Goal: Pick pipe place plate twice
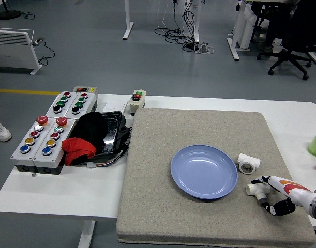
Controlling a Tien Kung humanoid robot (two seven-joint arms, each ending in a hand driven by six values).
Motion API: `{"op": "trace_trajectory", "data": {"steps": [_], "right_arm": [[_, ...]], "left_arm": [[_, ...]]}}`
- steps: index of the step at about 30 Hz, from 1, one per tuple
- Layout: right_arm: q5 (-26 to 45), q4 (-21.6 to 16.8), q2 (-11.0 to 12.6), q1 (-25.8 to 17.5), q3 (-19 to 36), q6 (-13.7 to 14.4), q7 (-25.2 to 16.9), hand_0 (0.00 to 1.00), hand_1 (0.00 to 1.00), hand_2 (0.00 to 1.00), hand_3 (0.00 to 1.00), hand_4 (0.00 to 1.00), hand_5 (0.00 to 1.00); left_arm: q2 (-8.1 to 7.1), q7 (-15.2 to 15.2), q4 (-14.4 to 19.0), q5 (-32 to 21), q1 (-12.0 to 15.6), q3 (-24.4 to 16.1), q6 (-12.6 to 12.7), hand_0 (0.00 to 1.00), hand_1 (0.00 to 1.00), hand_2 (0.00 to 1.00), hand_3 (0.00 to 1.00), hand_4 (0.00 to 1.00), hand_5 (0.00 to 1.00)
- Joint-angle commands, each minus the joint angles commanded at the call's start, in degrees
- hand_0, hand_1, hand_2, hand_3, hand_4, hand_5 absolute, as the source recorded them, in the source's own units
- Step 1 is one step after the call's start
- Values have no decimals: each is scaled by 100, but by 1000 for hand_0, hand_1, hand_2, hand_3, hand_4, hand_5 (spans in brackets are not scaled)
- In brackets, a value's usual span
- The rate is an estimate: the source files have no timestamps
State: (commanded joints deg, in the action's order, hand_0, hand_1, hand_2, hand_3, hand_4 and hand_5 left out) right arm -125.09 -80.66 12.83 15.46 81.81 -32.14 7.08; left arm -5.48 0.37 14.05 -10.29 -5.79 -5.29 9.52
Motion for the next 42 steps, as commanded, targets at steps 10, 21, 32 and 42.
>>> {"op": "trace_trajectory", "data": {"steps": [10, 21, 32, 42], "right_arm": [[170, -14, 43, -12, -35, 133, 80, 800, 653, 672, 732, 572, 2], [382, -224, 60, -56, 54, 216, 126, 765, 604, 610, 710, 529, 47], [822, -658, 13, 265, -32, 362, 142, 757, 601, 597, 701, 509, 55], [846, -223, -250, 1111, -744, 410, 110, 767, 610, 600, 687, 485, 77]], "left_arm": [[-17, -46, -6, -169, -6, 118, 7, 626, 586, 601, 612, 301, 998], [-9, -71, -9, -227, -18, 155, 1, 626, 586, 601, 612, 303, 998], [13, -187, -7, -677, -19, 404, 41, 626, 584, 600, 611, 303, 998], [29, -201, -15, -771, 16, 409, 40, 626, 583, 599, 610, 303, 998]]}}
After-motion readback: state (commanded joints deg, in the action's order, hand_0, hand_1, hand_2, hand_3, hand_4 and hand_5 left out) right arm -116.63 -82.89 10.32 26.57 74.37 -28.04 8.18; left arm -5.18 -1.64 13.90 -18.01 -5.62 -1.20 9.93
